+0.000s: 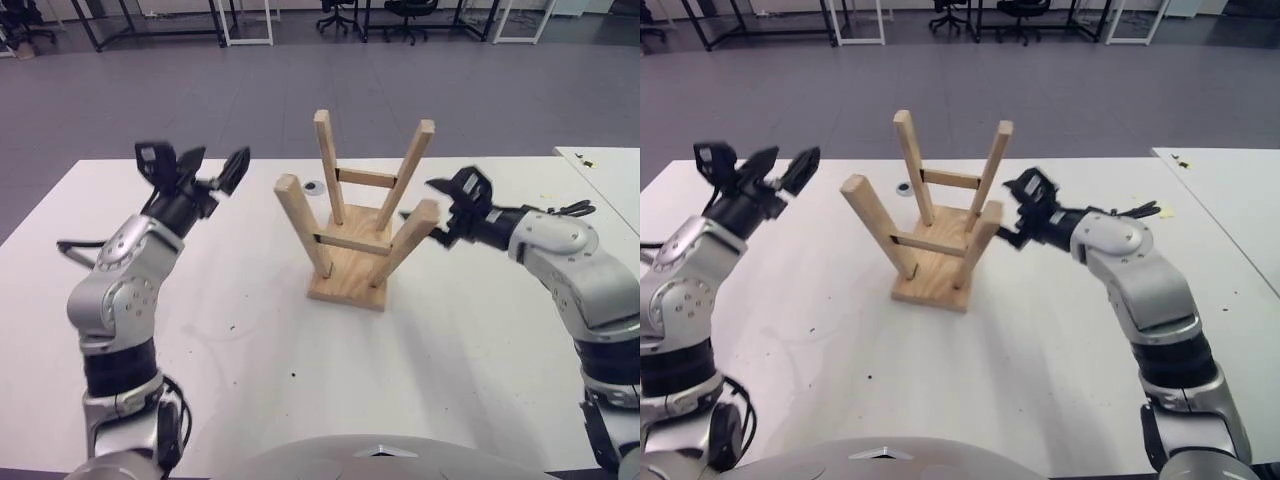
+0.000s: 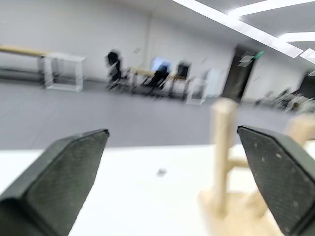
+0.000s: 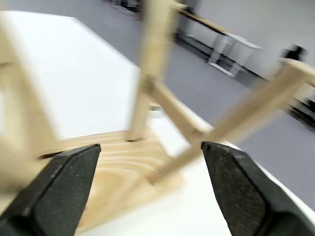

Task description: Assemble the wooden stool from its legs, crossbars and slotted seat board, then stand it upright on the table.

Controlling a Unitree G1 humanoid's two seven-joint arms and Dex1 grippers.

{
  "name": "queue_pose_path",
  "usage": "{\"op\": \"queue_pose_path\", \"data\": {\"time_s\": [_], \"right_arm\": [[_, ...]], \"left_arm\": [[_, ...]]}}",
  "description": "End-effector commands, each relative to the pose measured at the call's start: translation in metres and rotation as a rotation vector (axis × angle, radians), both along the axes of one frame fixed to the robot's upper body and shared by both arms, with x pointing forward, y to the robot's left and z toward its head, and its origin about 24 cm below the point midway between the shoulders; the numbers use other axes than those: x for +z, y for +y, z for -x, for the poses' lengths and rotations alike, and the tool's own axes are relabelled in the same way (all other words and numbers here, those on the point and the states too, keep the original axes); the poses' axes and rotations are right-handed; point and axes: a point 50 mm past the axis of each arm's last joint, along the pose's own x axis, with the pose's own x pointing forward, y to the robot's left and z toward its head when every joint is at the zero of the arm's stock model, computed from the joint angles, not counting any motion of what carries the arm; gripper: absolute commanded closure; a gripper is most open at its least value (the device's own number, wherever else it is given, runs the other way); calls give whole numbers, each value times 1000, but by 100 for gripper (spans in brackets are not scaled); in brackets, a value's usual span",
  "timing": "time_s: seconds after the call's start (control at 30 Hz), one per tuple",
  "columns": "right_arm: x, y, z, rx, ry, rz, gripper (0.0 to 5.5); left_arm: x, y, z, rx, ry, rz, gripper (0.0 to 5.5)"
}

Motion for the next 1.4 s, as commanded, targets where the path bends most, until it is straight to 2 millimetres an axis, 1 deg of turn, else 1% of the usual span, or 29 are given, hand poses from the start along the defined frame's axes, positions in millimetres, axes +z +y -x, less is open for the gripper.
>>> {"op": "queue_pose_path", "data": {"time_s": [0.03, 0.07, 0.1, 0.17, 0.2, 0.27, 0.3, 0.33, 0.37, 0.4, 0.43, 0.47, 0.53, 0.57, 0.63, 0.7, 0.73, 0.8, 0.9, 1.0, 1.03, 1.07, 1.13, 1.17, 1.2, 1.27, 1.33, 1.4], "right_arm": [[25, 65, 33, 294, -77, -150, 167], [32, 68, 29, 246, -121, -148, 167], [44, 63, 22, 171, -190, -140, 167], [76, 45, 10, 27, -313, -175, 167], [100, 29, 6, -52, -376, -215, 167], [147, -15, 3, -234, -489, -327, 167], [154, -39, 0, -338, -500, -343, 167], [151, -57, -4, -418, -488, -319, 167], [127, -70, -14, -478, -416, -237, 167], [103, -77, -20, -503, -346, -168, 167], [67, -83, -24, -519, -264, -52, 167], [28, -87, -25, -518, -166, 19, 167], [-47, -90, -13, -492, -6, 160, 167], [-71, -89, -6, -471, 32, 215, 167], [-106, -82, 4, -422, 96, 259, 167], [-128, -71, 14, -350, 144, 280, 167], [-135, -66, 19, -308, 159, 296, 167], [-139, -52, 25, -232, 173, 276, 167], [-138, -31, 26, -153, 159, 233, 167], [-131, -14, 31, -92, 173, 152, 167], [-127, -11, 33, -76, 183, 116, 167], [-122, -8, 35, -55, 193, 84, 167], [-112, -5, 40, -21, 209, 37, 167], [-104, -4, 43, -1, 223, 4, 167], [-96, -4, 45, 15, 235, -22, 167], [-83, -8, 51, 48, 263, -43, 167], [-67, -14, 57, 70, 287, -48, 167], [-53, -20, 62, 90, 306, -52, 167]], "left_arm": [[-39, 25, 26, 86, 145, -194, 69], [-47, 24, 31, 77, 176, -219, 69], [-55, 21, 37, 58, 207, -258, 69], [-68, 17, 48, 11, 264, -354, 69], [-77, 16, 54, -11, 301, -412, 69], [-94, 16, 66, -49, 373, -505, 69], [-102, 14, 71, -67, 398, -543, 69], [-106, 11, 74, -80, 412, -568, 69], [-110, 8, 78, -94, 424, -582, 69], [-111, 6, 81, -105, 431, -593, 69], [-114, 4, 83, -122, 442, -607, 69], [-115, 1, 87, -136, 450, -610, 69], [-120, -5, 91, -165, 460, -602, 69], [-123, -6, 92, -167, 465, -601, 69], [-132, -11, 93, -170, 483, -603, 69], [-136, -16, 95, -177, 492, -588, 69], [-138, -17, 94, -176, 491, -581, 69], [-140, -19, 93, -162, 493, -554, 69], [-143, -23, 95, -166, 507, -525, 69], [-146, -29, 98, -196, 529, -481, 69], [-146, -36, 101, -231, 542, -447, 69], [-143, -47, 104, -293, 550, -389, 69], [-128, -68, 108, -404, 536, -273, 69], [-114, -74, 105, -435, 503, -211, 69], [-102, -77, 102, -452, 473, -176, 69], [-82, -72, 96, -464, 425, -157, 69], [-62, -64, 93, -466, 382, -148, 69], [-49, -58, 93, -473, 357, -142, 69]]}}
